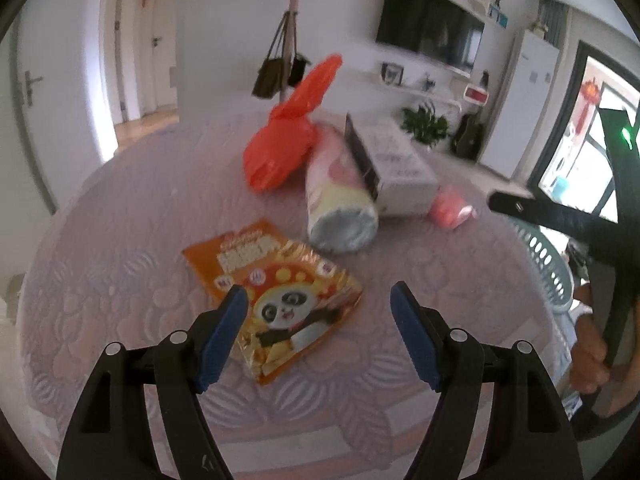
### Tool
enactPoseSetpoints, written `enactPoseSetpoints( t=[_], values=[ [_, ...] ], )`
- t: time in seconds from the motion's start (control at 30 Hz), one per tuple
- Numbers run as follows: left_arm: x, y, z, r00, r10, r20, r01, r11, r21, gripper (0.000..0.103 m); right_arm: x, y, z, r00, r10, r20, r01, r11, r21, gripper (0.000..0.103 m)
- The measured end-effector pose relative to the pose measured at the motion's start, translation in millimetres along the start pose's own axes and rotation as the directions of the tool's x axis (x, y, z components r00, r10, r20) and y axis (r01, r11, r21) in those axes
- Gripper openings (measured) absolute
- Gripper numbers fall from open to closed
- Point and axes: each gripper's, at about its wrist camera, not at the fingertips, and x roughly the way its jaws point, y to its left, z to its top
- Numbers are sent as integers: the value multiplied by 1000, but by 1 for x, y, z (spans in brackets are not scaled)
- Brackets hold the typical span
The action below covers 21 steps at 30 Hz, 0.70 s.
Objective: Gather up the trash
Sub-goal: 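Grasp the snack bag with left tool while right tool grasps the pink packet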
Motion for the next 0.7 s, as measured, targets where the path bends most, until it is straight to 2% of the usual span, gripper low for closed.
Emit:
enactPoseSetpoints(
  t=[0.1,0.2,0.43,0.6,0.7],
  values=[
    [9,7,-6,999,21,-43,-21,1000,3,72,20,3,5,998,39,-49,-36,998,54,64],
    [12,8,-10,998,20,-58,-20,1000,11,72,33,9,9,998,14,-62,-10,998,67,64],
    [12,1,-15,996,56,-65,-52,997,49,74,54,20,13,996,21,-89,-16,998,63,68],
    [9,16,-17,998,30,-58,-31,999,-22,63,56,25,15,997,-10,-79,12,1000,22,68],
    [7,22,-17,999,25,-46,-28,998,-54,53,55,28,15,997,-21,-72,21,1000,7,63]
  ],
)
